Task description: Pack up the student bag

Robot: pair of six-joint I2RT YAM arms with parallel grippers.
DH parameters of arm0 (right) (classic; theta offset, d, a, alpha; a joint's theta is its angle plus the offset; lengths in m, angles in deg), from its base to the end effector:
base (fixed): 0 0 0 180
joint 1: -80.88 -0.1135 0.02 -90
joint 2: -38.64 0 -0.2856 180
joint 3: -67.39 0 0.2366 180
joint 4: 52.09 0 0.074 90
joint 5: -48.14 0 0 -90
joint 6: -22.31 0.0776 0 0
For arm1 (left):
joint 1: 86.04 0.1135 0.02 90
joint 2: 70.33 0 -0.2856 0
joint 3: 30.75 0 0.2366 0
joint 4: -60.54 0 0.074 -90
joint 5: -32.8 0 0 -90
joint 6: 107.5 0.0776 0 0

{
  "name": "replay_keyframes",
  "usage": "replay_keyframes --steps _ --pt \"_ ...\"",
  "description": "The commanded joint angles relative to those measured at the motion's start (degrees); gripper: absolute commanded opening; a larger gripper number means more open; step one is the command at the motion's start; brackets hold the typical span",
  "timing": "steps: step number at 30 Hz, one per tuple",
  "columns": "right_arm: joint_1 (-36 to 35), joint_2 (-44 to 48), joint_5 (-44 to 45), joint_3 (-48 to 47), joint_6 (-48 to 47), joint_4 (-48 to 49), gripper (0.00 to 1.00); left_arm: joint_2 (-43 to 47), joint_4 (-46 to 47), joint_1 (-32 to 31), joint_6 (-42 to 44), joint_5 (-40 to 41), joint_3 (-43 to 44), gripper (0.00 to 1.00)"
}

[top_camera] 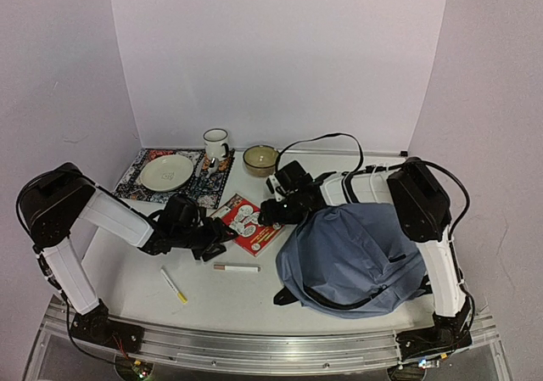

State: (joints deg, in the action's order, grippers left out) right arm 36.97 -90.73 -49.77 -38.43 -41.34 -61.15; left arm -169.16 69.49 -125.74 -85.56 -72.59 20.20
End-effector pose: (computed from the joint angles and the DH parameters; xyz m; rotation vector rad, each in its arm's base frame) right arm 0.3853 0.3858 0.1585 -0.4293 2.2197 0.8393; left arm 0.2471 -0.2319 0.1267 -0.4675 2.5254 -1.1932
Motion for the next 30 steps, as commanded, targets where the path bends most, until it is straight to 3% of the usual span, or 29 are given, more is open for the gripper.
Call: replay_keyframes --steps 1,6,15,21,25,30 --pt "-0.2 -1.8 -5.3 -1.4 -0.7 -3.5 0.63 -2.7 -1.3 0.2 -0.8 0.4 0.8 0.66" --pt "-0.8 1.0 -14.3 2.7 2.1 -1.0 0.52 -4.3 -1.3 0.2 -1.0 0.4 1.3 0.67" --pt "-0.8 7.6 -25.3 13.4 14.6 17.8 0.35 -2.1 -1.3 0.2 -1.2 0.5 0.7 0.62" --pt "-0.8 9.2 -26.8 15.1 19.7 24.4 0.19 2.3 -1.3 0.2 -1.0 1.6 -0.4 0.57" --pt "-0.8 9.7 -25.6 15.6 21.8 25.5 0.01 4.2 -1.3 0.5 -1.3 1.9 -1.3 0.57" --pt "-0.6 13.0 -24.8 18.9 25.7 30.4 0.0 8.4 -1.3 2.0 -1.5 2.7 -4.3 0.61"
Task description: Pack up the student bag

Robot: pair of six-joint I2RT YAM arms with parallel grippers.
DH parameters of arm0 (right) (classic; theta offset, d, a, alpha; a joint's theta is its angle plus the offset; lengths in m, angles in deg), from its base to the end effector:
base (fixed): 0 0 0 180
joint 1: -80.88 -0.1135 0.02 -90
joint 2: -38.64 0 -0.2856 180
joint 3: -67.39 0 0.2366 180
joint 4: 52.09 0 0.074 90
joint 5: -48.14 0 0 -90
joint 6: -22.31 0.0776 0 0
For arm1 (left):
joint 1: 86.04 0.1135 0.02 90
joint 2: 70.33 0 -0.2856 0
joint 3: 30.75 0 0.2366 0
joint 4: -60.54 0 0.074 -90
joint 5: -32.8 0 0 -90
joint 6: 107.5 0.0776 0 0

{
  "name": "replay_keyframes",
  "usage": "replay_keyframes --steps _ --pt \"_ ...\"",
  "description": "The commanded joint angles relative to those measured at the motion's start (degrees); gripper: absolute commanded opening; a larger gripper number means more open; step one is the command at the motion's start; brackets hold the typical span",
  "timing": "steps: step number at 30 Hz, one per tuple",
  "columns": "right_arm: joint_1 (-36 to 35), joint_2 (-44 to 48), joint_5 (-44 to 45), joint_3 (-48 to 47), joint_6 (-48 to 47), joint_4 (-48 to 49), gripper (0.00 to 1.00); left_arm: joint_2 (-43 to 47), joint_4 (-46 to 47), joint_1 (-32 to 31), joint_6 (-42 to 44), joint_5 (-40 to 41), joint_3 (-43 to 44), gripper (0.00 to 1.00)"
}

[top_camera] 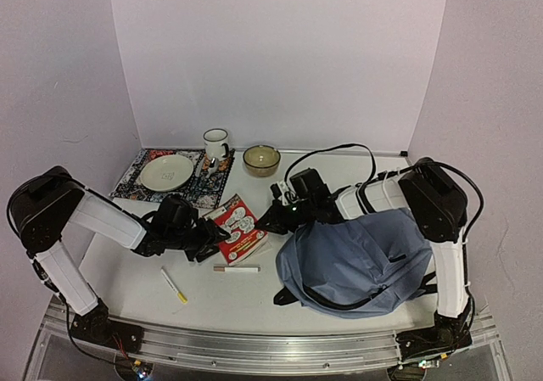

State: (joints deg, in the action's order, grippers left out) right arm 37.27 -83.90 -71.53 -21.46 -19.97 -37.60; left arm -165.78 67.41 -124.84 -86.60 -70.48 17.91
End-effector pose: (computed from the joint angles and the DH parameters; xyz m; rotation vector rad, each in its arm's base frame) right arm 0.3385 0.3755 0.1765 -0.3280 2.1674 1.4938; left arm 0.2412 -0.2168 0.1294 -0.5362 2.5145 -1.1455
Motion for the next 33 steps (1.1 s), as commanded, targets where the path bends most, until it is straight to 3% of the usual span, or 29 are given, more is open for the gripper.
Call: replay_keyframes --steps 1,11,25,33 --pt "-0.8 7.0 -2.9 2.7 5.3 8.3 0.0 6.1 0.8 1.4 -0.6 1.0 -2.6 0.63" --pt "-0.5 11.8 -3.0 9.7 17.9 27.1 0.0 13.8 0.8 2.2 -3.2 1.9 -5.3 0.78" --pt "-3.5 12.8 7.9 17.1 31.1 45.8 0.0 16.5 4.8 1.0 -7.4 -0.3 -4.0 0.77" --pt "-6.4 12.3 12.9 16.2 32.7 48.1 0.0 14.9 7.3 -0.2 -9.6 -1.0 -4.3 0.73"
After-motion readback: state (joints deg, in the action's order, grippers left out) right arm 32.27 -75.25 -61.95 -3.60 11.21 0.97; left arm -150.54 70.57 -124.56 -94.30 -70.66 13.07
